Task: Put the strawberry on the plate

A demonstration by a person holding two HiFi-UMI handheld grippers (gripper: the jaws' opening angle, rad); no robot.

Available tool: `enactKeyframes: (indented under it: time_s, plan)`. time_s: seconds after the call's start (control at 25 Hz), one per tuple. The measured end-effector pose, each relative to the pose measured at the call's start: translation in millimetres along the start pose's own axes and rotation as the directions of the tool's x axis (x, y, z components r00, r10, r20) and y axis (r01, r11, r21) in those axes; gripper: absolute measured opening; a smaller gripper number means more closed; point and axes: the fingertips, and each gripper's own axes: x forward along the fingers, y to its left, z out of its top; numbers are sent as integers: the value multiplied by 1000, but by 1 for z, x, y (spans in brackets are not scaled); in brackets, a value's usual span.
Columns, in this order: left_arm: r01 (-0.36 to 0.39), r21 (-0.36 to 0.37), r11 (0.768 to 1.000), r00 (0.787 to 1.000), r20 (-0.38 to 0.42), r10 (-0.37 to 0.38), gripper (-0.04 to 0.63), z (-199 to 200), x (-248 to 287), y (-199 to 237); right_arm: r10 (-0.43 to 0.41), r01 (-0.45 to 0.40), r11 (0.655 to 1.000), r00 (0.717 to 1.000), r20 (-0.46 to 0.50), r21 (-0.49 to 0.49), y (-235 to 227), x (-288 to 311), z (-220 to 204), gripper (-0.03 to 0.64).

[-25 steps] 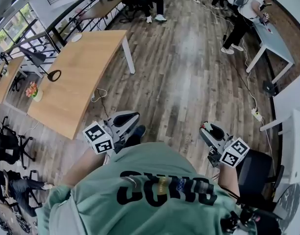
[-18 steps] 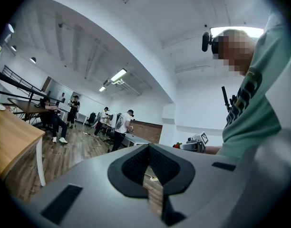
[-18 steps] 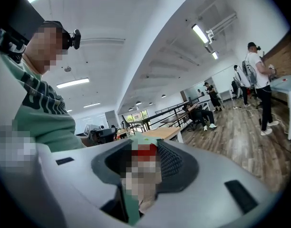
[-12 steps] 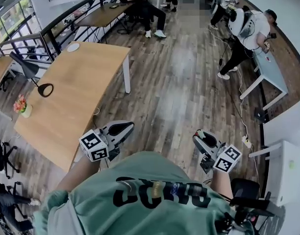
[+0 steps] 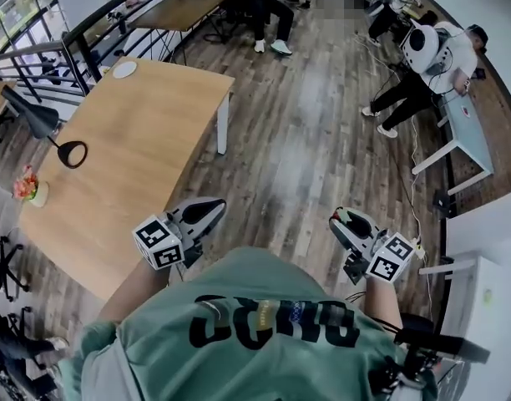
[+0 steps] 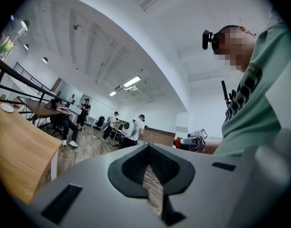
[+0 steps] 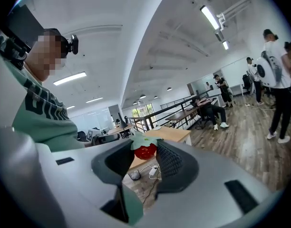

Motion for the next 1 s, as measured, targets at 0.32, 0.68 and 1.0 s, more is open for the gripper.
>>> enactKeyframes:
  time_s: [0.32, 0.68, 1.0]
  plan:
    - [-28, -3, 1000, 1000, -6, 28, 5, 1, 29, 36, 35, -34, 999, 999, 26, -29, -45, 22, 23, 135]
    - [-59, 37, 998, 998, -7, 59, 5, 2, 192, 36, 64, -64, 998, 995, 78, 1, -204, -34, 50, 135]
    - [-62, 45, 997, 998, -3, 62, 5, 11, 336, 22, 119, -119, 993, 988, 102, -2, -327, -80, 89, 135]
